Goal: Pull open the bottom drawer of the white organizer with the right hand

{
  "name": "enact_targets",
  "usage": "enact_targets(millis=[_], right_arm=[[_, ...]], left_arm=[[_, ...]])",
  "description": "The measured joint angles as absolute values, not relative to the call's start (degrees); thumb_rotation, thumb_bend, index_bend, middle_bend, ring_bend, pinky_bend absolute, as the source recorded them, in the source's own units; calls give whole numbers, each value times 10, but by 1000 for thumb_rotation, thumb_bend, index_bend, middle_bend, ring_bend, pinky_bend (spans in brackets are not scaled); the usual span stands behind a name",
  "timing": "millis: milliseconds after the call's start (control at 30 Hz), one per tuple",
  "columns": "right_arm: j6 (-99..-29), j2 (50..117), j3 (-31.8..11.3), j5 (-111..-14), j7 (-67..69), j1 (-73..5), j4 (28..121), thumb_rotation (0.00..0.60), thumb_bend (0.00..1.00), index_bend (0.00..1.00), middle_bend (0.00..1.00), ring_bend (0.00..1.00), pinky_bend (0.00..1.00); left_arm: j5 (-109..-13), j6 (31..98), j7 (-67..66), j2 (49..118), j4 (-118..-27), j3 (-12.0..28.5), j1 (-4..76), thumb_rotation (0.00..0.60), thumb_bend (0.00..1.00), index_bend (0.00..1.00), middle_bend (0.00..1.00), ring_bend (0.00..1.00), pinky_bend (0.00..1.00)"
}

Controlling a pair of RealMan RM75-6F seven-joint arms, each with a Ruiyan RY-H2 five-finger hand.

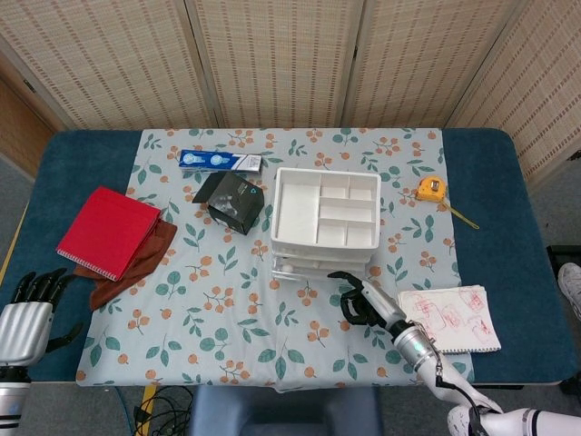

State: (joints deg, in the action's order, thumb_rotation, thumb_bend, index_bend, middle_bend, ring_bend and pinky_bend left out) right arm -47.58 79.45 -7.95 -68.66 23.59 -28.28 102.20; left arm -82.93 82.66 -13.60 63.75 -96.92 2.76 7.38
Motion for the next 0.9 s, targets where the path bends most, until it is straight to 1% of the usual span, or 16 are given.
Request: enact_targets(millis=[700,900], right_arm=[[-483,766,-26,-755,248,-260,1071,600,665,169,713,919,1000],[-493,763,-20,-775,256,-256,1072,600,665,169,713,919,1000]], left_arm=[[-830,826,-135,639,-967,25,73,600,214,183,149,141,91],[-831,829,-134,639,-966,24,71,600,215,183,149,141,91]])
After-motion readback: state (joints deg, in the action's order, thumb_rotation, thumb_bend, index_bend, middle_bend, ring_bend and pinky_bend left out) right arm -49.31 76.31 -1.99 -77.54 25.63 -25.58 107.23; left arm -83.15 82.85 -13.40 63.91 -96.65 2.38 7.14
